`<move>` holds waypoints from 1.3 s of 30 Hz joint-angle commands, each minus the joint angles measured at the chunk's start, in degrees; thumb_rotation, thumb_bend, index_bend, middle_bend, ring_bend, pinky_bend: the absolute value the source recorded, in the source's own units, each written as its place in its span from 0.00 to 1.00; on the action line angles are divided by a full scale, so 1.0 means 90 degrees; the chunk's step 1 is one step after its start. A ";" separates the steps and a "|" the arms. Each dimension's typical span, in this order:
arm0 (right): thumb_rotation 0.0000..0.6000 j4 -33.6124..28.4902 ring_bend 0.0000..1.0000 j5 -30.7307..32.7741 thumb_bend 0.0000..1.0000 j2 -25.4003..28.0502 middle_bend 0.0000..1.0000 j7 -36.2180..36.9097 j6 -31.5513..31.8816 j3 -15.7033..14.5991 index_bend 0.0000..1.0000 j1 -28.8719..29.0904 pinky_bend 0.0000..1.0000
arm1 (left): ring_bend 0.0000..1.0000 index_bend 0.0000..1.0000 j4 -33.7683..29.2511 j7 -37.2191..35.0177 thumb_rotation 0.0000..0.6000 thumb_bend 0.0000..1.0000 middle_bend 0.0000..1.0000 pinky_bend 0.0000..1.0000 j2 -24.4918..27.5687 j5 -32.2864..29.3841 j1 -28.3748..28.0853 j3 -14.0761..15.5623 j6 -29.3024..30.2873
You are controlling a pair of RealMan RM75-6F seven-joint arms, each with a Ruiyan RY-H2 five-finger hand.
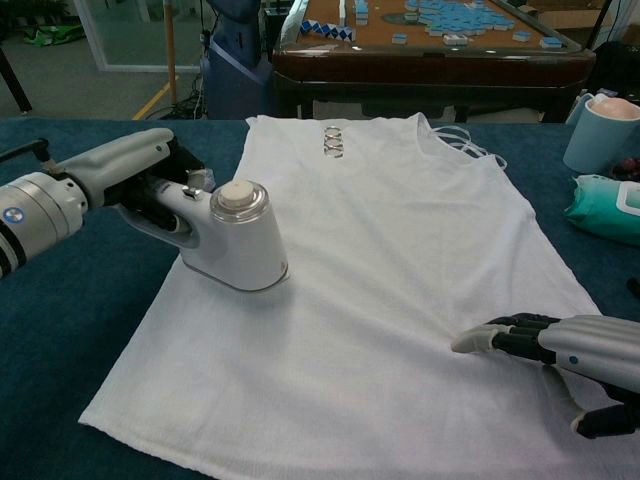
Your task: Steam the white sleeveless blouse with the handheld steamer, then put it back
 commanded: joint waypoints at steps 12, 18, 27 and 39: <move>1.00 -0.0013 0.00 -0.0049 0.98 -0.0036 0.09 -0.0009 0.0025 -0.0008 0.00 -0.0013 0.01 | 0.66 0.85 0.0983 0.0416 1.00 0.26 0.76 0.57 -0.1177 0.0051 -0.0661 -0.0111 -0.0201; 1.00 -0.0064 0.00 -0.0039 0.98 -0.0016 0.09 -0.0051 0.0021 0.0009 0.00 -0.0005 0.01 | 0.66 0.85 0.1588 0.0390 1.00 0.26 0.76 0.57 -0.1434 0.0160 -0.0778 -0.0012 -0.0261; 1.00 -0.0101 0.00 -0.0013 0.98 0.0012 0.09 -0.0130 0.0016 0.0017 0.00 -0.0016 0.01 | 0.66 0.85 0.2192 0.0149 1.00 0.26 0.76 0.56 -0.1474 0.0219 -0.0727 0.0088 -0.0277; 1.00 -0.0122 0.00 0.0017 0.98 0.0045 0.09 -0.0160 0.0021 0.0026 0.00 -0.0037 0.01 | 0.66 0.85 0.2662 -0.0134 1.00 0.26 0.76 0.56 -0.1295 0.0446 -0.0582 0.0266 -0.0108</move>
